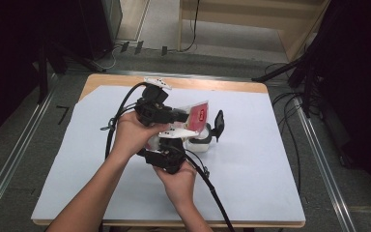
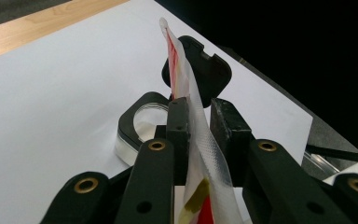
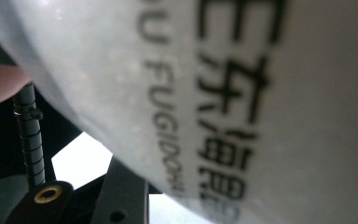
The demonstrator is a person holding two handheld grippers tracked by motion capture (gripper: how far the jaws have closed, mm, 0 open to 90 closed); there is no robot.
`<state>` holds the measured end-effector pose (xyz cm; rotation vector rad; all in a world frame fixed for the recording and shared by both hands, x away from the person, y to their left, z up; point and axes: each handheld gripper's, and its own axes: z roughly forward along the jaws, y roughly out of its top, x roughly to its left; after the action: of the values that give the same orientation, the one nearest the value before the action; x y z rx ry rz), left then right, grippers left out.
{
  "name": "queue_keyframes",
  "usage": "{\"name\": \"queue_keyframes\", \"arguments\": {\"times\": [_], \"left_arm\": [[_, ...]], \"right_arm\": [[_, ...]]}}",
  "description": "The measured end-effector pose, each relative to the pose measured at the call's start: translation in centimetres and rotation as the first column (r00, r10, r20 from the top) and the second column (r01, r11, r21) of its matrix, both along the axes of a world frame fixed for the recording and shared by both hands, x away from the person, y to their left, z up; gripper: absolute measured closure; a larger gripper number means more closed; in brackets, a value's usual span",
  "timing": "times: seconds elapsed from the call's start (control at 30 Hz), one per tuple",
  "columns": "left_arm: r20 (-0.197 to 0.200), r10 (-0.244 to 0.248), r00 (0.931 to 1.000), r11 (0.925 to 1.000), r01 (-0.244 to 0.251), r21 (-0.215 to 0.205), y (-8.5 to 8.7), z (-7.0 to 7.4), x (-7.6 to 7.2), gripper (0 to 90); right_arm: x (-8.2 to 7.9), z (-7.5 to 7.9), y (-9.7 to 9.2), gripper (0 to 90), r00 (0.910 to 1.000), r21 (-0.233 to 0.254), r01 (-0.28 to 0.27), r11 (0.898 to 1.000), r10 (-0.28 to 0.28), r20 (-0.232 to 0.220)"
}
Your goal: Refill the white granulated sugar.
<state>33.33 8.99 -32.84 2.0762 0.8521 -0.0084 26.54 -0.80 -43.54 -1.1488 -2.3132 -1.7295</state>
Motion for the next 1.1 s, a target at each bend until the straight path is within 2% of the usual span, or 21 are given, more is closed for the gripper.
{"name": "queue_keyframes", "arguments": {"times": [0.1, 0.3, 0.43, 0.6, 0.83, 0.97, 1.1], "left_arm": [[-0.009, -0.003, 1.0000, 1.0000, 0.003, -0.007, 0.03, 0.00, 0.05, 78.3], [-0.018, 0.003, 0.9998, 1.0000, -0.003, -0.006, 0.16, -0.05, 0.09, 80.7], [-0.020, 0.001, 0.9998, 1.0000, -0.001, -0.002, 0.22, -0.05, 0.11, 82.0], [-0.043, 0.004, 0.9991, 1.0000, -0.003, 0.002, 0.41, -0.01, 0.44, 83.3], [-0.036, -0.005, 0.9993, 1.0000, 0.005, 0.002, 0.31, 0.21, 0.37, 82.8], [-0.050, -0.013, 0.9986, 0.9995, 0.011, -0.029, 0.57, 0.52, 0.33, 81.9], [-0.038, -0.008, 0.9993, 0.9999, 0.008, -0.010, 0.45, 0.71, 0.17, 82.0]], "right_arm": [[0.00, 0.08, -0.02, 63.9, 0.9999, 0.004, 0.003, 1.000, -0.003, -0.011], [-0.03, -0.01, -0.02, 63.8, 1.0000, -0.005, -0.006, 1.000, 0.006, 0.001], [-0.07, -0.07, 0.07, 63.0, 0.9997, -0.017, -0.016, 1.000, 0.016, 0.018], [-0.06, -0.18, 0.17, 63.2, 0.9988, -0.035, -0.024, 0.999, 0.025, 0.041], [-0.15, -0.03, 0.15, 63.5, 0.9989, -0.032, -0.019, 0.999, 0.021, 0.041], [-0.26, 0.23, 0.21, 63.6, 0.9980, -0.033, -0.017, 0.999, 0.019, 0.060], [-0.27, 0.40, 0.28, 63.6, 0.9981, -0.026, -0.020, 0.999, 0.021, 0.057]]}}
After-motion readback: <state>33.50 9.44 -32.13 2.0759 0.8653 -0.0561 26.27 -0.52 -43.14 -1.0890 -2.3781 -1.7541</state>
